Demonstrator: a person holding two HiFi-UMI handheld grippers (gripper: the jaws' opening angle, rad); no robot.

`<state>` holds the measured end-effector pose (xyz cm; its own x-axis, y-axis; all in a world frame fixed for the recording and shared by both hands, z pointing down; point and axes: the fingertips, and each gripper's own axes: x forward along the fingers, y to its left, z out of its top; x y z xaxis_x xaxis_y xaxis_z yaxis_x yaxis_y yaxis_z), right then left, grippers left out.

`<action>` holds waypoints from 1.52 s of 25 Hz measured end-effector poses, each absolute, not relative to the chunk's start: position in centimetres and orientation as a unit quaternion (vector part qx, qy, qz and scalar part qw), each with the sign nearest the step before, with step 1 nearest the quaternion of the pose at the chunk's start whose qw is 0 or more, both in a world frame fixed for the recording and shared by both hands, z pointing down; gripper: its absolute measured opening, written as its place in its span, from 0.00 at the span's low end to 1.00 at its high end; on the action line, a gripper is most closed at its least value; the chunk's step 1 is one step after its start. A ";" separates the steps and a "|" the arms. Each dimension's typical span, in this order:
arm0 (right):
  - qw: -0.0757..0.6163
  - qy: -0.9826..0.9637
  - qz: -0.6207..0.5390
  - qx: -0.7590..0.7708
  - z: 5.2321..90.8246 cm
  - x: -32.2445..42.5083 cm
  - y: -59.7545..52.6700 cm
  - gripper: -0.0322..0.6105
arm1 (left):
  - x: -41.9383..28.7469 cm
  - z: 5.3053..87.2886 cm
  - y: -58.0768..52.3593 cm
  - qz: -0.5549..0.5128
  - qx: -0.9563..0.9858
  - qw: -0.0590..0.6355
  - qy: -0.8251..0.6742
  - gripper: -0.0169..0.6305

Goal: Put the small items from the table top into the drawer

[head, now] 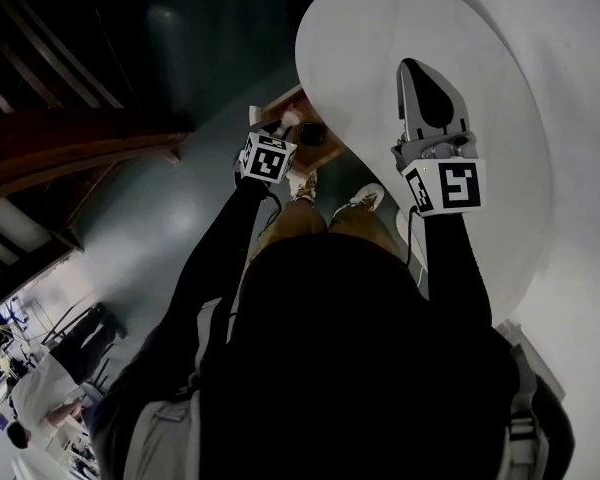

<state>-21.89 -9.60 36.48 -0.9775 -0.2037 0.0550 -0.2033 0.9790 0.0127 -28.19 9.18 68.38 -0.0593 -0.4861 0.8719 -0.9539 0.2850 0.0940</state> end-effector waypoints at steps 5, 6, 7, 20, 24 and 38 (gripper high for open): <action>0.028 -0.993 0.000 0.114 36.7 -21.5 -10.3 0.09 | -28.8 68.6 9.1 0.285 0.524 0.424 -0.681 0.33; 0.027 -0.993 0.000 0.115 36.6 -21.4 -10.5 0.09 | -28.9 68.5 8.9 0.285 0.526 0.421 -0.681 0.37; 0.027 -0.993 0.000 0.115 36.5 -21.4 -10.5 0.09 | -28.9 68.4 8.7 0.285 0.529 0.420 -0.680 0.37; 0.023 -0.992 -0.003 0.122 35.9 -21.5 -10.2 0.09 | -30.1 66.4 8.4 0.269 0.535 0.397 -0.696 0.37; 0.016 -0.992 -0.009 0.125 35.3 -21.3 -10.0 0.09 | -31.8 61.6 6.4 0.238 0.550 0.335 -0.727 0.37; -0.009 -0.989 -0.035 0.142 32.4 -20.8 -8.8 0.09 | -32.2 35.6 -0.1 0.142 0.607 0.044 -0.780 0.33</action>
